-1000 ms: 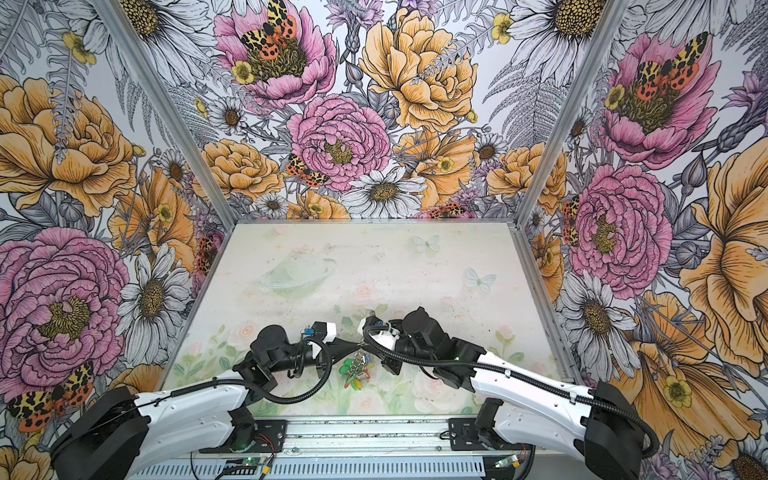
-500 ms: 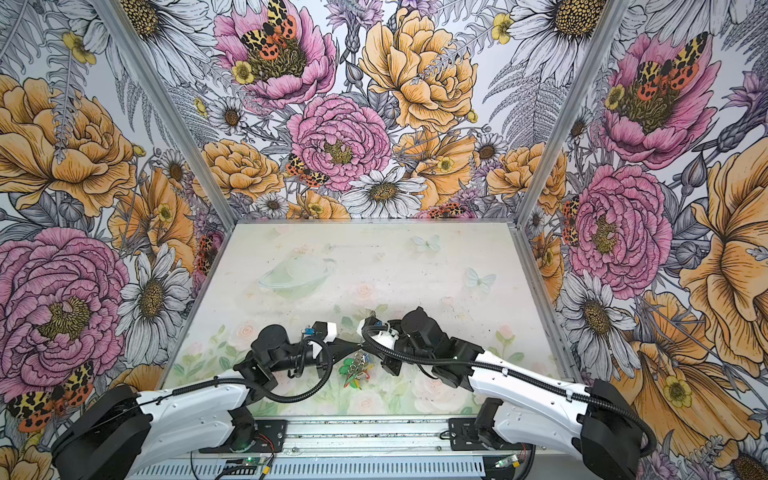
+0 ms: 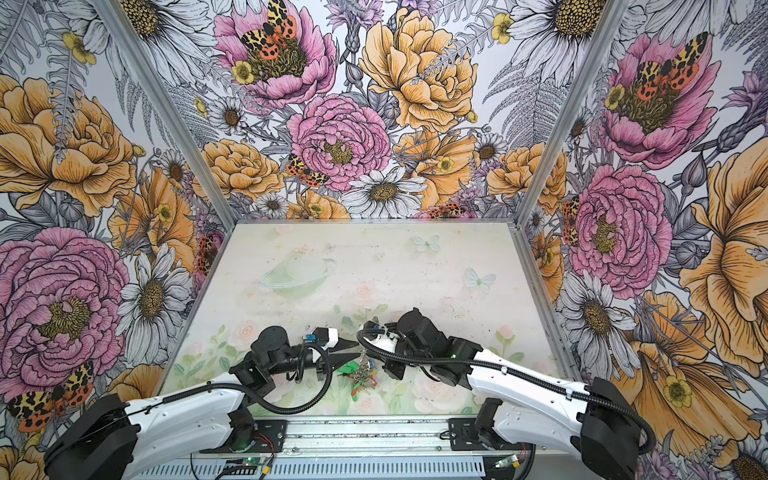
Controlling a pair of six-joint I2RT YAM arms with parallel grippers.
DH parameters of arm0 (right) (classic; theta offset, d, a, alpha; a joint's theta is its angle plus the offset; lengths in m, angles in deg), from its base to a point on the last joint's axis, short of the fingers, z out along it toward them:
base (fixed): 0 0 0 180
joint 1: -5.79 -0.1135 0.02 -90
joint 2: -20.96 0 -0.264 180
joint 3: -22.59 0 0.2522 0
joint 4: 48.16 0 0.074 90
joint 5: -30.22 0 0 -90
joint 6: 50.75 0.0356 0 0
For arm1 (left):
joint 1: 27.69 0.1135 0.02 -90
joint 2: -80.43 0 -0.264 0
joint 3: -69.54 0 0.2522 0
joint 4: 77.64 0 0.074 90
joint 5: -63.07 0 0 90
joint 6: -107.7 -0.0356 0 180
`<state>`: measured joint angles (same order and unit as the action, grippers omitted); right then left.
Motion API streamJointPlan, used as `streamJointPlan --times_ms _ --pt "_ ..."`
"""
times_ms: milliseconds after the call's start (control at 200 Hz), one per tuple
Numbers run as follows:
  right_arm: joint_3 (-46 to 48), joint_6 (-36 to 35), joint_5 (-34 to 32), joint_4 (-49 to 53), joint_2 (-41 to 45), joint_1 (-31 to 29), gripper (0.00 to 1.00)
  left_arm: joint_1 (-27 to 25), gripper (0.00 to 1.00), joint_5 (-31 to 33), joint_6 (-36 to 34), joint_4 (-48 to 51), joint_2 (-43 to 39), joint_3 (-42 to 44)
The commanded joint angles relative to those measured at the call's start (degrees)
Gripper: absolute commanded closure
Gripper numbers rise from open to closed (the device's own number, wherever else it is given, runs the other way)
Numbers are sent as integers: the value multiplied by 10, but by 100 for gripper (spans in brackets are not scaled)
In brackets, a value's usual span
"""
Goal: Put the keys on the keyring
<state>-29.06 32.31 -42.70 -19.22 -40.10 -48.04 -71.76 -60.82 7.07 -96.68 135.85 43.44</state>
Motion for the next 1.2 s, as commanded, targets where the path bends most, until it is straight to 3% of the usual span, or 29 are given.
streamJointPlan --times_ms 0,445,991,1136,1196 --pt "-65 -23 -20 67 -13 -6 100 -3 68 25 -29 39 -15 -9" --pt "-124 -45 -13 116 -54 -18 100 -4 72 -3 -32 40 25 -28" --pt "-129 -41 5 89 -69 -22 100 -5 95 -33 -27 40 51 -39" --pt "-120 -34 -19 79 -65 -21 100 -6 100 -24 -19 33 49 -38" --pt "-111 -28 -33 74 -57 -21 94 -6 100 -14 -12 21 48 -35"
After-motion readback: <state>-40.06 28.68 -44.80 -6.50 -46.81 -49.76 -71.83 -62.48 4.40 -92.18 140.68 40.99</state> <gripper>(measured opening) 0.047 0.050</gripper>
